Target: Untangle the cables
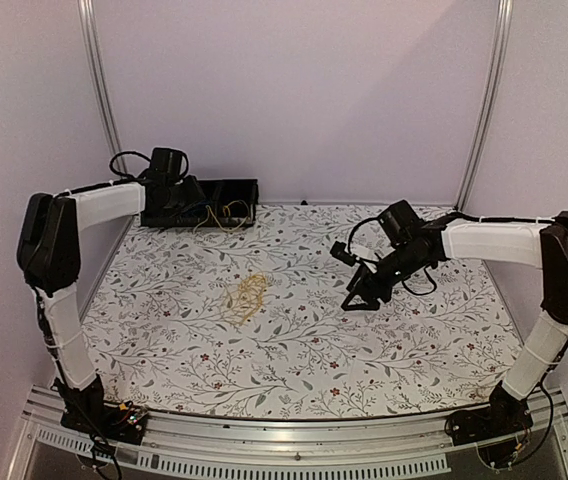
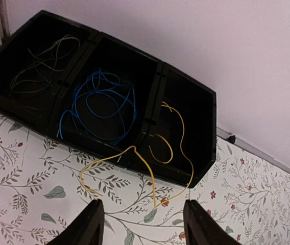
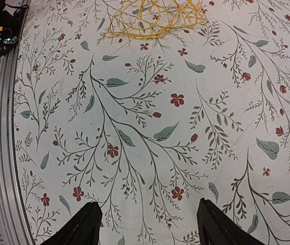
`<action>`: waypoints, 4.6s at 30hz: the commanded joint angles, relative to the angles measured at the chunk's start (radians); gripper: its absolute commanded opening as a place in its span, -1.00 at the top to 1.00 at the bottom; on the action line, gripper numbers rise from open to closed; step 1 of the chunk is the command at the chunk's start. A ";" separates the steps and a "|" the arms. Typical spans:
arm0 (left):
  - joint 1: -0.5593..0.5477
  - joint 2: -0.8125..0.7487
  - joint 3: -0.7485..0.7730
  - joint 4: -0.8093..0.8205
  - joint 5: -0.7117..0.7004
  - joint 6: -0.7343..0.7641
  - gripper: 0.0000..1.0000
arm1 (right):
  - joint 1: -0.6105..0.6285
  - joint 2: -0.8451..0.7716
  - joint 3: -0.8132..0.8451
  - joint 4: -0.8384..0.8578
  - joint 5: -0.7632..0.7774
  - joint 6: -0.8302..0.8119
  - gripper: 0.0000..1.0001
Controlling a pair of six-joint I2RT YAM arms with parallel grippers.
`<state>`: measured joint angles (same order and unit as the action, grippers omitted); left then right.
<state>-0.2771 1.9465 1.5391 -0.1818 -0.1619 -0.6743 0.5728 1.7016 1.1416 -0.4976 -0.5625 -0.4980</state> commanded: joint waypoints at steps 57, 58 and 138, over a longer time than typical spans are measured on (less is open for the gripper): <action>-0.012 0.588 0.801 -0.071 0.272 -0.302 1.00 | -0.007 -0.022 -0.083 -0.024 -0.009 -0.009 -0.40; -0.006 0.603 0.802 -0.060 0.281 -0.305 1.00 | -0.007 -0.023 -0.084 -0.026 -0.006 -0.010 -0.40; -0.359 -0.183 -0.578 0.424 0.403 0.204 -0.06 | 0.163 0.451 0.640 0.018 -0.158 0.062 1.00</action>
<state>-0.6163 1.6436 0.8848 0.0540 0.2302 -0.4713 0.7254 2.2482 1.8114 -0.4114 -0.6792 -0.4328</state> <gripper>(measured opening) 0.530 0.023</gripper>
